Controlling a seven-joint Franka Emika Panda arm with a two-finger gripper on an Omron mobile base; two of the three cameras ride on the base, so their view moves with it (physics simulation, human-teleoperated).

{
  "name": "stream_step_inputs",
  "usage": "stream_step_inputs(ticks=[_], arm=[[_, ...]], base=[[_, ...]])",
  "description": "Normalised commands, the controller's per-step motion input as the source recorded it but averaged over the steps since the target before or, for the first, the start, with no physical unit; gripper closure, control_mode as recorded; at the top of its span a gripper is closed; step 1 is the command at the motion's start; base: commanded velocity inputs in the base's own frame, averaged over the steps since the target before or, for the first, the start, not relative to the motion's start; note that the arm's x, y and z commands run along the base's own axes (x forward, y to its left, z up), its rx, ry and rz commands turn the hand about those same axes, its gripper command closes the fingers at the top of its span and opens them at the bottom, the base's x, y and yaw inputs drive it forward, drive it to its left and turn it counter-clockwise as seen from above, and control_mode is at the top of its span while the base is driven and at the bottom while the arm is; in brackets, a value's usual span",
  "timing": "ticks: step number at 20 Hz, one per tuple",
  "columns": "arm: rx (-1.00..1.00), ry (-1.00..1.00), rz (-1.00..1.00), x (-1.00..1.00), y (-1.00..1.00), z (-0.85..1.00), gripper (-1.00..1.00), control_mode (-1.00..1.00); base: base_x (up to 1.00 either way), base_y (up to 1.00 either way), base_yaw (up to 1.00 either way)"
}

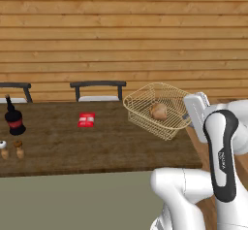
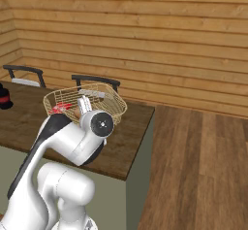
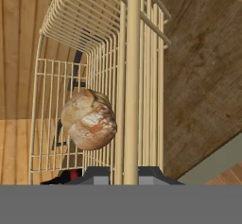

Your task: Open the cabinet, pick up the bread from the cabinet and place it in the basket. Then move the basket to the dining counter.

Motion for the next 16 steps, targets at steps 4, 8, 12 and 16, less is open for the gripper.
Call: stream_step_inputs(ticks=[4,8,12,16], arm=[[0.0,0.0,0.0,0.0,0.0,0.0,1.0,1.0],[0.0,0.0,0.0,0.04,0.0,-0.01,1.0,-1.0],[0.0,0.01,0.01,0.4,0.0,-0.03,1.0,-1.0],[0.0,0.13,0.06,0.6,0.0,-0.14,1.0,-1.0]], base=[[0.11,0.0,0.0],[0.09,0.0,0.0],[0.0,0.0,0.0],[0.0,0.0,0.0]])
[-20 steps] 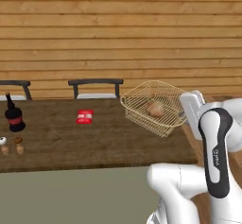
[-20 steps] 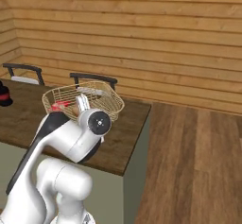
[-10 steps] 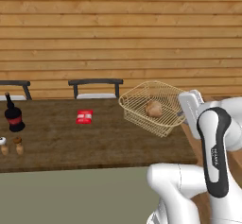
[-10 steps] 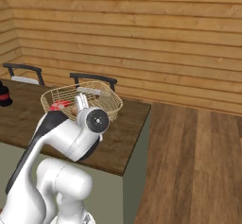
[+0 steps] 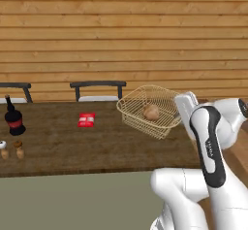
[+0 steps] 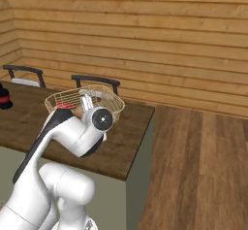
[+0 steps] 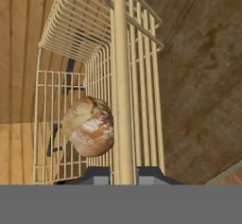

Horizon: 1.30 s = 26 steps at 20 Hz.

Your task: Open the cabinet, pick up the bread from the cabinet and place it in the basket. Then move the basket to the dining counter.

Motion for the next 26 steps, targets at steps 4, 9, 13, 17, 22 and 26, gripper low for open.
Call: stream_step_inputs(ticks=[4,9,13,17,22,26], arm=[[0.0,0.18,0.13,1.0,-0.53,-0.37,1.0,-1.0],[0.0,0.19,0.17,1.0,-0.4,-0.48,1.0,-1.0],[0.0,0.11,0.21,0.93,-0.3,-0.45,1.0,-1.0],[-0.05,0.01,0.18,0.7,-0.17,-0.5,1.0,-1.0],[-0.13,-0.05,0.14,0.39,-0.01,-0.61,1.0,-1.0],[-0.13,-0.12,0.1,0.21,0.0,-0.56,1.0,-1.0]], base=[[0.0,0.0,0.0],[0.0,0.0,0.0],[0.0,0.0,0.0],[0.0,0.0,0.0],[0.0,0.0,0.0],[0.0,0.0,0.0]])
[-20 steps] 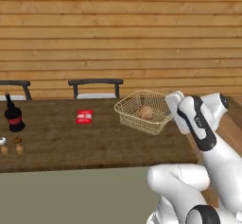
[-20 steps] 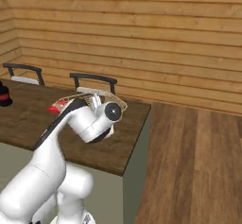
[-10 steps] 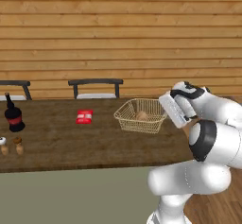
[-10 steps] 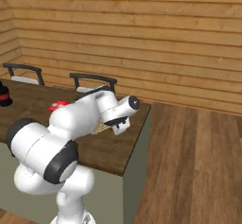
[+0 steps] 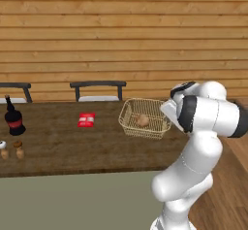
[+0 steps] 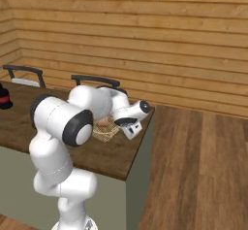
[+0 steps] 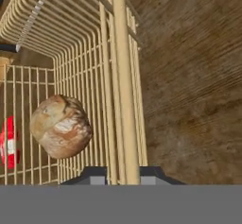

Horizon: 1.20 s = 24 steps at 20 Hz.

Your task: Open the cabinet, pick up the bread from the cabinet and place it in the basket. Then move the basket to the dining counter.

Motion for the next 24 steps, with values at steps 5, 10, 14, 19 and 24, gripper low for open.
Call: stream_step_inputs(ticks=[5,10,14,19,24], arm=[[-0.11,0.0,0.06,0.1,0.02,-0.22,1.0,-1.0],[-0.06,0.0,0.03,0.0,0.17,0.09,-1.0,-1.0],[-0.18,0.0,0.0,0.0,0.12,0.34,-1.0,-1.0],[-0.22,0.04,0.0,-0.08,0.0,0.6,-1.0,-1.0],[-0.34,-0.2,0.06,-0.85,0.35,0.99,-1.0,-1.0]], base=[[0.0,0.0,0.0],[0.0,0.0,0.0],[0.0,0.0,0.0],[0.0,0.0,0.0],[0.0,0.0,0.0]])
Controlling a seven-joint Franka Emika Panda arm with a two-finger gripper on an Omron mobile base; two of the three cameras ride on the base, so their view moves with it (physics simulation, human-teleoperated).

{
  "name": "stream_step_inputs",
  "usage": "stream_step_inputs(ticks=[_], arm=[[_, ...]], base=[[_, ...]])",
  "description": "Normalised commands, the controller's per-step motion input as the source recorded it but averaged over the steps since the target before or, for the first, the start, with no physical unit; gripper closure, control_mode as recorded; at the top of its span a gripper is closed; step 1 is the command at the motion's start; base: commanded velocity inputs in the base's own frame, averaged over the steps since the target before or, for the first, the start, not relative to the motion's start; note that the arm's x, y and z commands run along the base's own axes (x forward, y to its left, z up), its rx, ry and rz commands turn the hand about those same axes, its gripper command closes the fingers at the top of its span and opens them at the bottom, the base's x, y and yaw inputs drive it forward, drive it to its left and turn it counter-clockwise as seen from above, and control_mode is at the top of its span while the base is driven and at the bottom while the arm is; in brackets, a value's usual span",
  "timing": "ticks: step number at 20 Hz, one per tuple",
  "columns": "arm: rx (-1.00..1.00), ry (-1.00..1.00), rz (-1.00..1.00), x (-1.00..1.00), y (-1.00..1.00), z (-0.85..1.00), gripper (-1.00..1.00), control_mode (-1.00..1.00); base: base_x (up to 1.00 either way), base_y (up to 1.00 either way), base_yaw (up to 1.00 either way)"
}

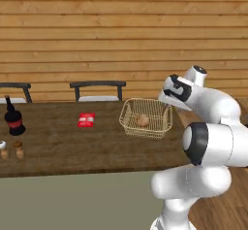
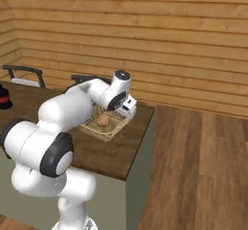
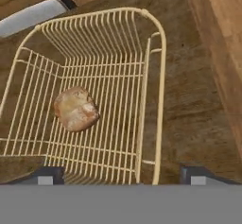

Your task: Open the cabinet, pick up the bread from the cabinet and place it in the basket. Then move the basket to the dining counter.

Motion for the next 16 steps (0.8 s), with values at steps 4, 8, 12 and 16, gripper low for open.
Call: stream_step_inputs(ticks=[4,8,12,16], arm=[[-0.48,-0.34,0.17,-1.0,0.88,1.0,-1.0,-1.0],[-0.39,-0.25,0.11,-1.0,0.79,1.0,-1.0,-1.0],[-0.11,-0.13,0.0,-1.0,0.29,1.0,-1.0,-1.0],[-0.04,0.09,0.0,-0.42,0.22,0.83,-1.0,-1.0]], base=[[0.0,0.0,0.0],[0.0,0.0,0.0],[0.0,0.0,0.0],[0.0,0.0,0.0]])
